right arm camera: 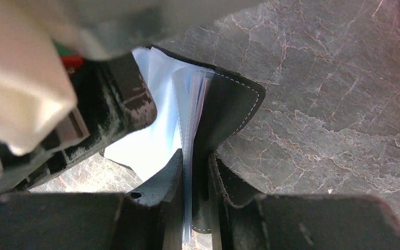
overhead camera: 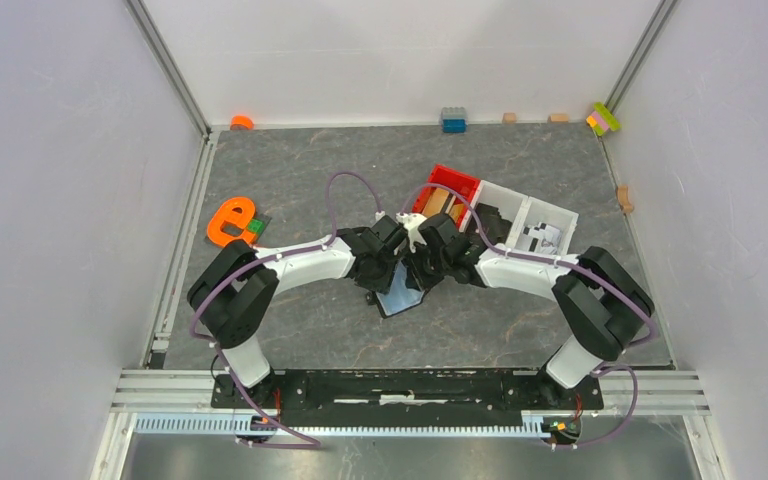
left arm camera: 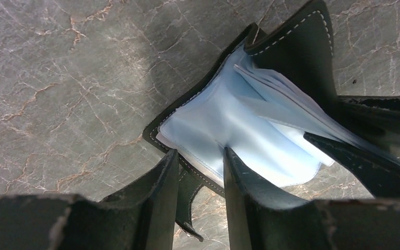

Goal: Take the credit cards out of the card holder
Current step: Pick up the card holder from the center of the board.

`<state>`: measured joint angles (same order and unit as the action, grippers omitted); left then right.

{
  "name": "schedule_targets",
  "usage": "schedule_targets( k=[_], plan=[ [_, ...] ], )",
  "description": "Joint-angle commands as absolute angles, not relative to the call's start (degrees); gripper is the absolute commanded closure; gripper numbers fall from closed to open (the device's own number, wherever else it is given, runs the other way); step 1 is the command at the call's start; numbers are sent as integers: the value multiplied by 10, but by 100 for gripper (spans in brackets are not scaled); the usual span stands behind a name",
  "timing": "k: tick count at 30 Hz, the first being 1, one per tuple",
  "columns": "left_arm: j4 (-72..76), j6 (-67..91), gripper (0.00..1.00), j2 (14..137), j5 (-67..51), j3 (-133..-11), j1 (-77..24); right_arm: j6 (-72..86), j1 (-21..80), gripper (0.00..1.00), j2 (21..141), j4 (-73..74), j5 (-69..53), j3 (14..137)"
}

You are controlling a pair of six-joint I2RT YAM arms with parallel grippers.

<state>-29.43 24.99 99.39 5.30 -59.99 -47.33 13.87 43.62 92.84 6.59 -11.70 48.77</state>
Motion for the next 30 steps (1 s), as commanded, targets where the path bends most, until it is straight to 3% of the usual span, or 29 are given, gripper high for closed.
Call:
schedule_targets(
  k=[1,3,8,13,20,26,30],
  plan=[
    [-272,236,58,1021,35,-588,-476,126,463,89,965,92,-137,499],
    [-272,236,58,1017,37,-587,-476,126,463,90,950,99,-102,499],
    [-271,235,59,1013,42,-585,-476,126,463,78,907,129,19,497],
    [-271,234,59,1010,44,-585,-476,119,463,65,902,142,20,501],
    [-268,235,60,993,51,-577,-473,116,462,69,899,137,-35,500],
    [-268,233,61,999,48,-580,-472,116,462,64,887,161,21,504],
    [-268,233,62,991,56,-577,-472,114,462,67,883,160,11,502]
  ],
)
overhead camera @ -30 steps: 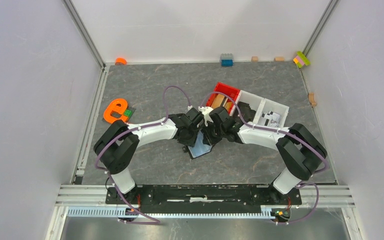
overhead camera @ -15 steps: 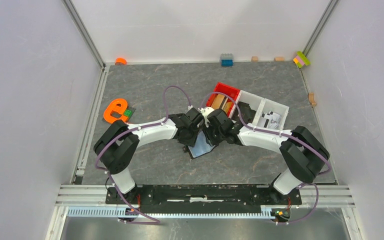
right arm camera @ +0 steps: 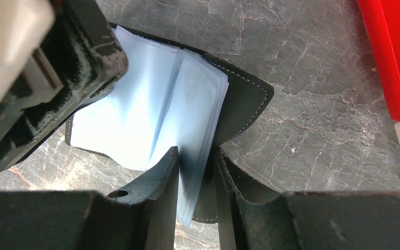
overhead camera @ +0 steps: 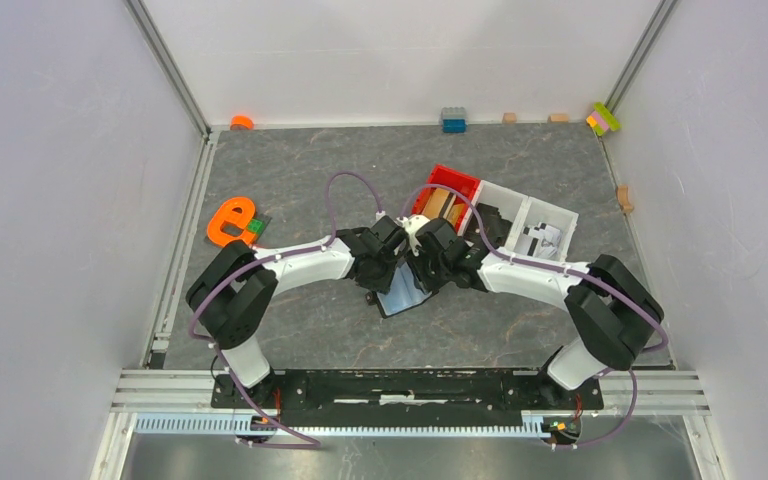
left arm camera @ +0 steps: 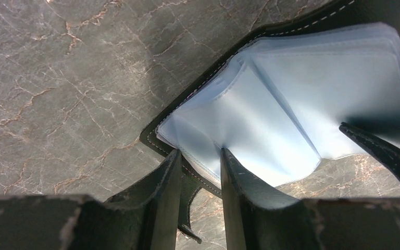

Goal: Take the credit cards out of the card holder
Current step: Pick up the card holder from the center of the board.

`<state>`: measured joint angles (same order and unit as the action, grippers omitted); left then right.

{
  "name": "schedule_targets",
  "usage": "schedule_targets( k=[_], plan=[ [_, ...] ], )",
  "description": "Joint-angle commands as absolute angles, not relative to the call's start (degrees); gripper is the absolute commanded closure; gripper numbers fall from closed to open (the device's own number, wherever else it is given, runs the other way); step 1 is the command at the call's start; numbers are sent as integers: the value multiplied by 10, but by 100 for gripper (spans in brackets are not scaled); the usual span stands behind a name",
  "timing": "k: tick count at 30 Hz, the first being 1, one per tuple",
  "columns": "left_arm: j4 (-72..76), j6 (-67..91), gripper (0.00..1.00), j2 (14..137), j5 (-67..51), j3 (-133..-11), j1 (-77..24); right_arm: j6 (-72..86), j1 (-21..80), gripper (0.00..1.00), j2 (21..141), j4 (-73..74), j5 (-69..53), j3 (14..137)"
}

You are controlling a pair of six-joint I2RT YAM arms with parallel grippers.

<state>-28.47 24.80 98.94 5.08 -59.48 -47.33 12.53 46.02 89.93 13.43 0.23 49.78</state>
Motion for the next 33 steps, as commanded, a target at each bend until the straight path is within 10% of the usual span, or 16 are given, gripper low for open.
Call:
schedule_targets(
  k=[1,21,33],
  plan=[
    [-268,232,62,990,56,-577,-471,113,462,68,885,162,8,503],
    [-250,237,61,900,88,-545,-466,142,394,98,792,63,-176,433],
    [-60,258,25,634,34,-393,-446,239,298,98,682,-127,-367,321]
  ],
)
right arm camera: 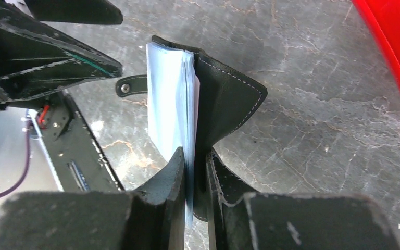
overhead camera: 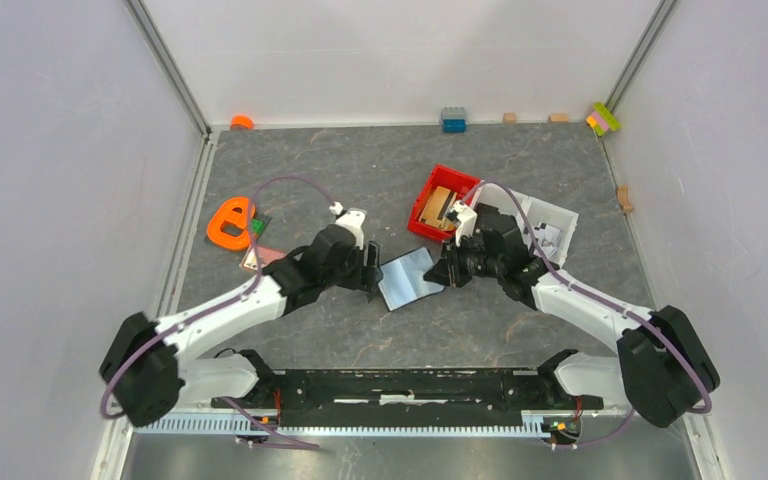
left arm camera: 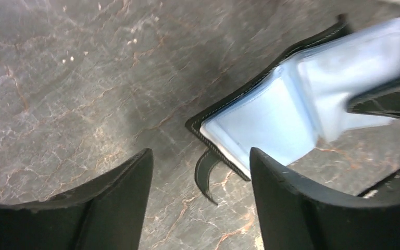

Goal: Take the credit cards out of the card holder
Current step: Pick up the card holder from the center of the board.

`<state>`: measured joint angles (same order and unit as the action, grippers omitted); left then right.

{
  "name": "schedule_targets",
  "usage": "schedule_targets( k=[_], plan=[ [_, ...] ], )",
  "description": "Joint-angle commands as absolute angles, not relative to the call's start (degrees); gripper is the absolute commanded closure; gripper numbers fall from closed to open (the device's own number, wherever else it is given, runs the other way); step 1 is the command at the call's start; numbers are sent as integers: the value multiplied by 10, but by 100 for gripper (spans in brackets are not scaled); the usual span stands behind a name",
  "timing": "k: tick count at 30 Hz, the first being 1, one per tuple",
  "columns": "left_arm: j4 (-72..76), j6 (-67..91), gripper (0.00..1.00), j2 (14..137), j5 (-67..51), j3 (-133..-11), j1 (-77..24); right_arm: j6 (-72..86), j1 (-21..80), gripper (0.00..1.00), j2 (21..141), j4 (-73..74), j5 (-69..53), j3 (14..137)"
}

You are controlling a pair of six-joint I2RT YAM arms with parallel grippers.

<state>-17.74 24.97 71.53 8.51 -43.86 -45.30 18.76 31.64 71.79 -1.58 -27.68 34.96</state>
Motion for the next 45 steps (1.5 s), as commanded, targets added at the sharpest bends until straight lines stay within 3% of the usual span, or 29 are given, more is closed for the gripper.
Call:
schedule_targets(
  k=[1,5,10,16,21,28,31,35,40,45],
  plan=[
    [-38,257,21,607,25,-375,-446,244,293,98,671,-144,-373,314],
    [31,264,0,521,25,-317,-446,260,281,98,618,-185,-377,288],
    [67,279,0,488,19,-290,-446,273,267,98,544,-224,-370,257],
    [132,286,1,522,-115,-291,-446,298,266,97,501,-286,-387,229],
    [198,289,17,505,-180,-267,-446,326,266,94,519,-331,-418,220],
    [200,287,74,497,-172,-263,-446,323,284,92,528,-335,-414,222],
    [196,286,89,502,-174,-268,-446,309,291,86,523,-322,-406,227],
    [190,283,92,485,-154,-262,-446,282,291,65,510,-282,-370,233],
    [187,278,93,443,-131,-248,-446,250,291,48,474,-237,-302,234],
    [201,275,93,420,-147,-237,-446,232,291,48,435,-230,-264,223]
  ],
)
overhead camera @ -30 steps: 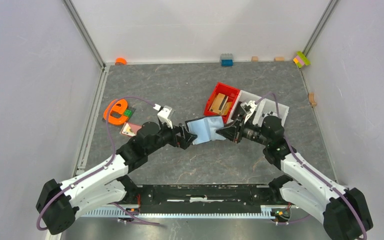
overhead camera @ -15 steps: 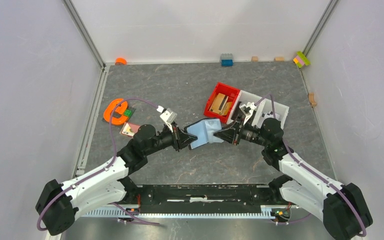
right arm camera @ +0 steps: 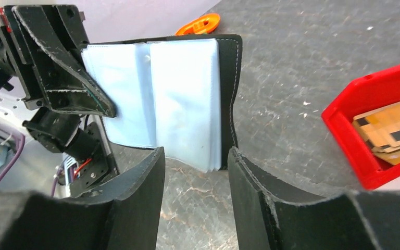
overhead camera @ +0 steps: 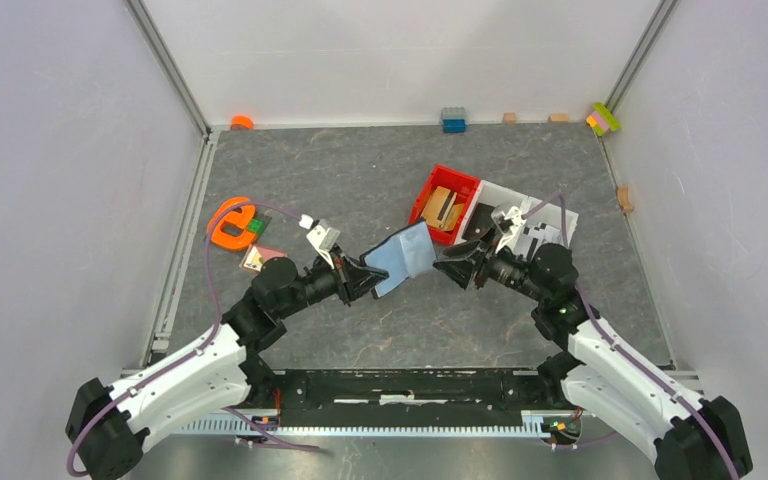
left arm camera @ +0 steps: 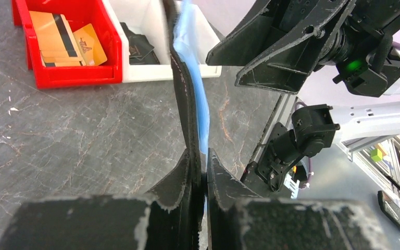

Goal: Take the credit cards out of the card holder
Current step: Pick up the card holder from the center of the board, then remove the credit card from the card holder.

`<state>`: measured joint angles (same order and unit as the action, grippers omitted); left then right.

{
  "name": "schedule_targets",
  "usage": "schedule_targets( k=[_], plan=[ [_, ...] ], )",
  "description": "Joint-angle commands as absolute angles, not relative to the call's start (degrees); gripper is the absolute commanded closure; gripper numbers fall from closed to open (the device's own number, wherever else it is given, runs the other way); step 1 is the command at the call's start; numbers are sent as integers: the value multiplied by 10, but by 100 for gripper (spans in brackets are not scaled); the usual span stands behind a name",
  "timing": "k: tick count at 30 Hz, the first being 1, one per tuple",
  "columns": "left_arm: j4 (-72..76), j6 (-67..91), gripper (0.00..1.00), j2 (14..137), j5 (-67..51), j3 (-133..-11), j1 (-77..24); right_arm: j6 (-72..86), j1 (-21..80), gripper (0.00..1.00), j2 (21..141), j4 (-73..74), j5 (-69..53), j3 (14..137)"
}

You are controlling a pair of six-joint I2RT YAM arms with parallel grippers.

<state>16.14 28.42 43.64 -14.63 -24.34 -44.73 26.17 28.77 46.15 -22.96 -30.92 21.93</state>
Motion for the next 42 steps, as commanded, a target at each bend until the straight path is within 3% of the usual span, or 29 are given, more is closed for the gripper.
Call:
schedule_targets(
  k=[1,7,12,18,28,34,42],
  plan=[
    [207,275,92,419,-155,-235,-446,233,291,50,433,-231,-265,222],
    [226,276,93,420,-184,-233,-446,242,291,60,446,-248,-298,221],
    [249,279,93,409,-201,-223,-446,245,291,51,454,-250,-301,222],
    [272,285,93,408,-229,-218,-447,244,291,49,457,-237,-278,225],
    [290,288,92,400,-251,-212,-447,217,291,36,404,-210,-204,213],
    [295,289,92,403,-258,-212,-447,219,291,31,419,-221,-232,214],
    [300,290,92,405,-265,-213,-448,219,291,29,431,-209,-213,218]
  ],
)
